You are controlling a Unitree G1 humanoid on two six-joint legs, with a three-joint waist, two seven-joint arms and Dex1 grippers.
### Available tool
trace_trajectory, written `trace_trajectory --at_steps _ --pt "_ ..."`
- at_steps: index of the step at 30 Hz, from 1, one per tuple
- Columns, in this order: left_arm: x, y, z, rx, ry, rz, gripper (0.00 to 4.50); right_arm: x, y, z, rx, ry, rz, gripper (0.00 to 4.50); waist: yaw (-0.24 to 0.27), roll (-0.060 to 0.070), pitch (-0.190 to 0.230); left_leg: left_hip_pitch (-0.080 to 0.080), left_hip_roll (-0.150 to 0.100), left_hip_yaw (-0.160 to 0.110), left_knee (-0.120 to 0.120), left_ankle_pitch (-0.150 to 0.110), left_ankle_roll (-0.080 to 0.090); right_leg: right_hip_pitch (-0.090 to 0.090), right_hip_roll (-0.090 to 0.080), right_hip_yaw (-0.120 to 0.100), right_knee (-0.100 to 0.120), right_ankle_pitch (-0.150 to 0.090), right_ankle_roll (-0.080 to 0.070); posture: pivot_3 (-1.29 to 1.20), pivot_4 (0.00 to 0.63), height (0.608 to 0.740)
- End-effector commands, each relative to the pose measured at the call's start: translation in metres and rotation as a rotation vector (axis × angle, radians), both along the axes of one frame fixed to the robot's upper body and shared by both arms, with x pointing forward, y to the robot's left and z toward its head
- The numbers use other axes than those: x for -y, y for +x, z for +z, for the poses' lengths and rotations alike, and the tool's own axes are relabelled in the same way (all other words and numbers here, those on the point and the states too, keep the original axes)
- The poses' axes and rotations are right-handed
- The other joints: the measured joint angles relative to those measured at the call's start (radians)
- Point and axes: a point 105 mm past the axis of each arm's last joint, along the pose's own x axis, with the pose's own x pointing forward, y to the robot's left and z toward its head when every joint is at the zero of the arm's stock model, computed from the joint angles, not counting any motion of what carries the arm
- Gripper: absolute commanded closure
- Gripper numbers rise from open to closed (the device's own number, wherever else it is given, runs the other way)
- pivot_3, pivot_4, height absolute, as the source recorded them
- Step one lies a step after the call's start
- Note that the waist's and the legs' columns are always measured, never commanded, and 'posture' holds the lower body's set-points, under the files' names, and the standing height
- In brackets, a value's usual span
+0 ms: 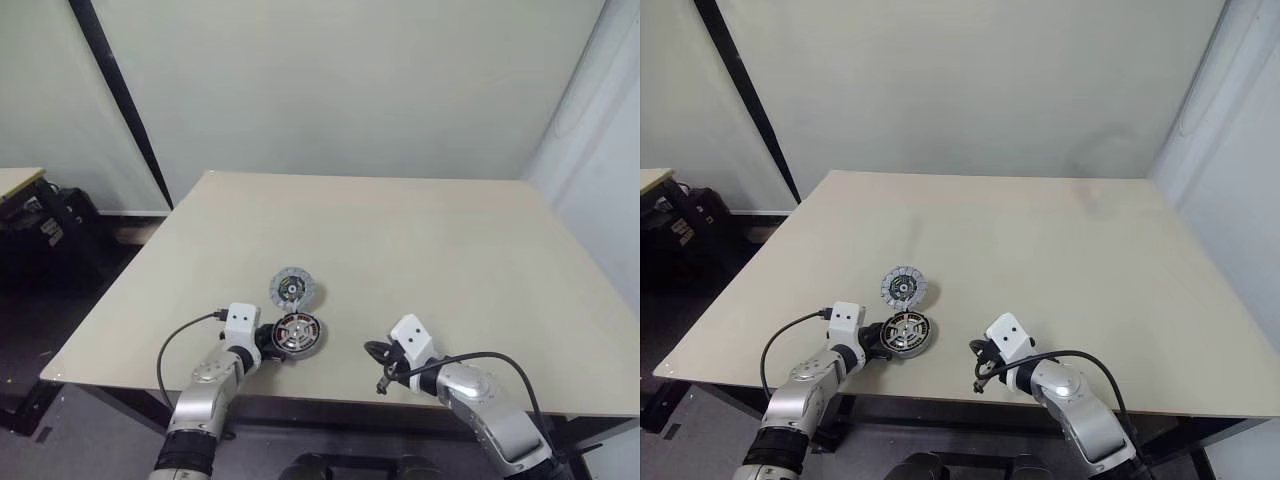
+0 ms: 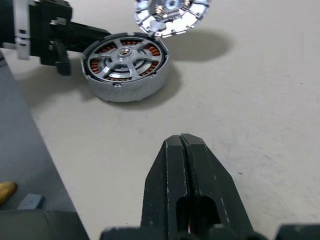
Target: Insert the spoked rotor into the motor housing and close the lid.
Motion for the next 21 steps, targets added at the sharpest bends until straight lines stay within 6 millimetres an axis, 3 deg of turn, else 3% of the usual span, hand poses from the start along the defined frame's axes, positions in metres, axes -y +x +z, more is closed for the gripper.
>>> trace_trajectory --at_steps 1,21 --pt "0.047 0.003 0.007 0.028 -0.047 -0.146 4.48 0.002 0.005 0.016 0.068 0.014 -0.014 4.50 0.006 0.001 0.000 0.000 0.000 0.000 0.000 0.000 0.000 0.000 0.000 0.000 0.000 0.000 0.000 0.00 0.000 0.740" --pt "0.144 0.002 0.004 0.082 -0.040 -0.436 4.48 0.015 0.006 0.011 0.067 -0.011 -0.067 4.50 0.030 0.003 -0.002 0.000 -0.002 0.000 0.003 0.002 0.002 0.008 -0.001 0.000 -0.003 0.000 0.001 0.00 0.000 0.740"
